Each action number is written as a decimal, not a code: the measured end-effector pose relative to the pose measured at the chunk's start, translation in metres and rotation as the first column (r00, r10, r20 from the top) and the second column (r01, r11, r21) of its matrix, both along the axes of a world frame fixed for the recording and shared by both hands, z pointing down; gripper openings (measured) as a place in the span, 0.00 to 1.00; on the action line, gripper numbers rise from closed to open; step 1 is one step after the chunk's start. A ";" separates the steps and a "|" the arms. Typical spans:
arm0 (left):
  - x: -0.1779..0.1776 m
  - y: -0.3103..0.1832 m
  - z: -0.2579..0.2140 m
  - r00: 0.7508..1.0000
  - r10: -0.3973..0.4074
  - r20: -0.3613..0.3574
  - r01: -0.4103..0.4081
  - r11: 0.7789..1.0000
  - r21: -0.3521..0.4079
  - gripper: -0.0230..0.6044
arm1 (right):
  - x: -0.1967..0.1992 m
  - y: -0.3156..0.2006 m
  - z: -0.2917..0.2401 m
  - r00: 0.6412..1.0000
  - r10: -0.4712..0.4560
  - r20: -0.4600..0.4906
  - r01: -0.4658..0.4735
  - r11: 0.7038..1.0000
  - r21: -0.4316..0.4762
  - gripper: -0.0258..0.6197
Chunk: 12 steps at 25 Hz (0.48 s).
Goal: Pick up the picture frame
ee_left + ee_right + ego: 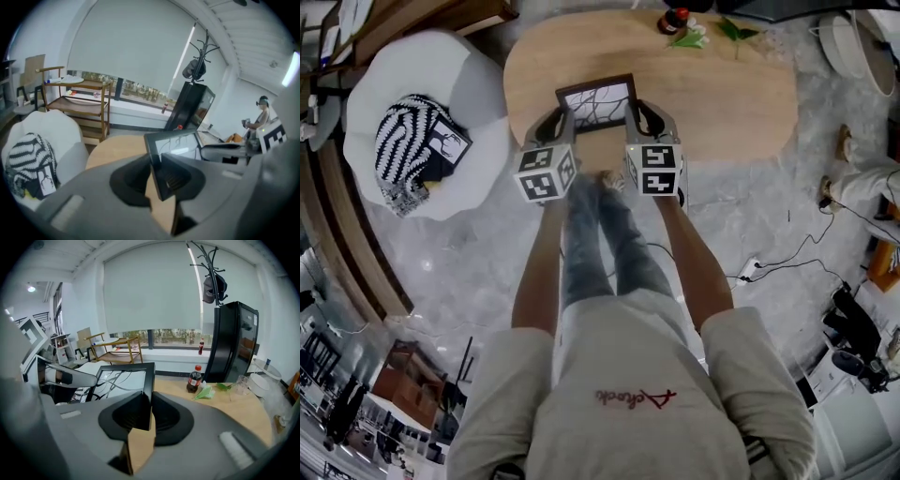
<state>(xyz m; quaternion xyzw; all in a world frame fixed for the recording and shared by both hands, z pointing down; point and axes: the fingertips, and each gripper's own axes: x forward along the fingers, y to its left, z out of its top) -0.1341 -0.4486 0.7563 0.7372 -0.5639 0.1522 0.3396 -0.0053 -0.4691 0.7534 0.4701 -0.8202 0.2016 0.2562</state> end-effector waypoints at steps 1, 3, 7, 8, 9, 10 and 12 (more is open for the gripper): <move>-0.002 -0.003 -0.013 1.000 -0.003 0.002 0.003 1.000 0.018 0.15 | -0.002 -0.003 -0.013 1.000 -0.002 0.001 0.002 1.000 0.019 0.15; -0.005 -0.009 -0.040 1.000 -0.008 0.005 0.008 0.999 0.052 0.15 | -0.005 -0.009 -0.041 1.000 -0.006 0.003 0.005 0.999 0.054 0.15; -0.010 -0.024 -0.096 1.000 -0.018 0.017 0.016 0.992 0.126 0.15 | -0.009 -0.024 -0.096 1.000 -0.006 0.016 0.004 0.992 0.126 0.15; -0.010 -0.027 -0.110 1.000 -0.019 0.021 0.016 0.990 0.142 0.15 | -0.009 -0.027 -0.110 1.000 -0.004 0.021 0.001 0.990 0.142 0.15; -0.010 -0.029 -0.124 0.999 -0.019 0.026 0.014 0.987 0.158 0.15 | -0.009 -0.029 -0.123 1.000 -0.001 0.027 -0.003 0.987 0.158 0.15; -0.010 -0.032 -0.137 0.999 -0.018 0.032 0.012 0.985 0.174 0.15 | -0.009 -0.031 -0.136 0.999 0.003 0.033 -0.008 0.985 0.172 0.15; -0.011 -0.035 -0.165 0.999 -0.016 0.042 0.007 0.979 0.205 0.15 | -0.010 -0.033 -0.161 0.999 0.012 0.048 -0.022 0.980 0.200 0.15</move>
